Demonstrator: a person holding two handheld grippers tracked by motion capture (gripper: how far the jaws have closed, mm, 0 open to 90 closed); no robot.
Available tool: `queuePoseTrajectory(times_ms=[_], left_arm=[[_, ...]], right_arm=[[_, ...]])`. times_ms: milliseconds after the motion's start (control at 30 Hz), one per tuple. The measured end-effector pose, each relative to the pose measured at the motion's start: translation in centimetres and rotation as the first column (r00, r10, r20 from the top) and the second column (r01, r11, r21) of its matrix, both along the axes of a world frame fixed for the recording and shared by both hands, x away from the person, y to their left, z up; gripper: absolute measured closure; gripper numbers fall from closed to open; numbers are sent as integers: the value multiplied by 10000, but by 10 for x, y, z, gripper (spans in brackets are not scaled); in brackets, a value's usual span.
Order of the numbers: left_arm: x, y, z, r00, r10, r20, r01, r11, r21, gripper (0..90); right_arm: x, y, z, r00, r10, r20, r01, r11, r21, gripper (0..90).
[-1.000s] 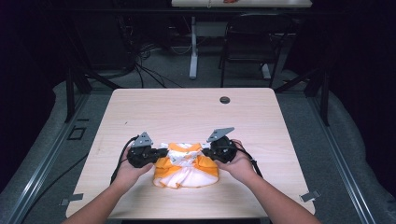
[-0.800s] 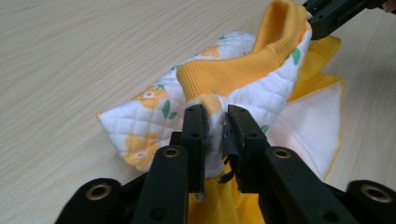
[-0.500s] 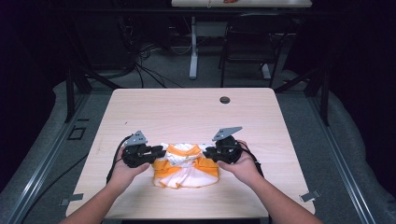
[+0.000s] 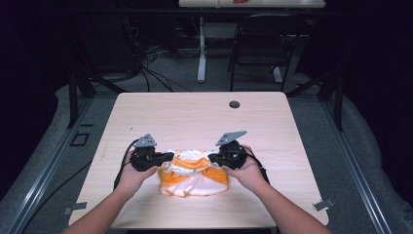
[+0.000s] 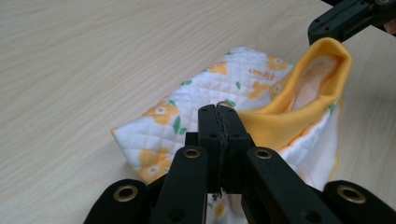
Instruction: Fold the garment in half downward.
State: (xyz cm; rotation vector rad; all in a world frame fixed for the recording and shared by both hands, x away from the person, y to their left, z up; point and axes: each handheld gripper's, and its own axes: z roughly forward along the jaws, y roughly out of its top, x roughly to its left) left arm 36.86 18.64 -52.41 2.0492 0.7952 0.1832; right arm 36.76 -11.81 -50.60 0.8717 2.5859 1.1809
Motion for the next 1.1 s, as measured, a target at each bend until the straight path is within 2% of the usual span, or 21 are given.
queuePoseTrajectory(times_ms=[233,367,567,633,867,1100], left_arm=[[-12,-4,-3,9994,-340,-71,340,9994,-5,894],[-19,-7,-7,9983,-550,-177,550,9985,-20,895],[-30,-13,-18,9963,-809,-305,816,9964,247,895],[-34,-14,-25,9956,-860,-375,872,9957,302,894],[-40,-9,-37,9959,-661,-625,681,9972,297,894],[-41,-4,-42,9965,-513,-661,534,9981,293,894]], right_arm=[[-7,0,-4,9997,231,-93,-232,9997,-120,894],[-17,0,-10,9986,474,-228,-480,9985,-276,895],[-26,2,-19,9968,711,-377,-730,9960,-522,895],[-31,3,-26,9955,754,-568,-789,9950,-616,895],[-37,2,-41,9934,766,-857,-840,9927,-860,896],[-39,1,-47,9933,692,-929,-788,9914,-1046,897]])
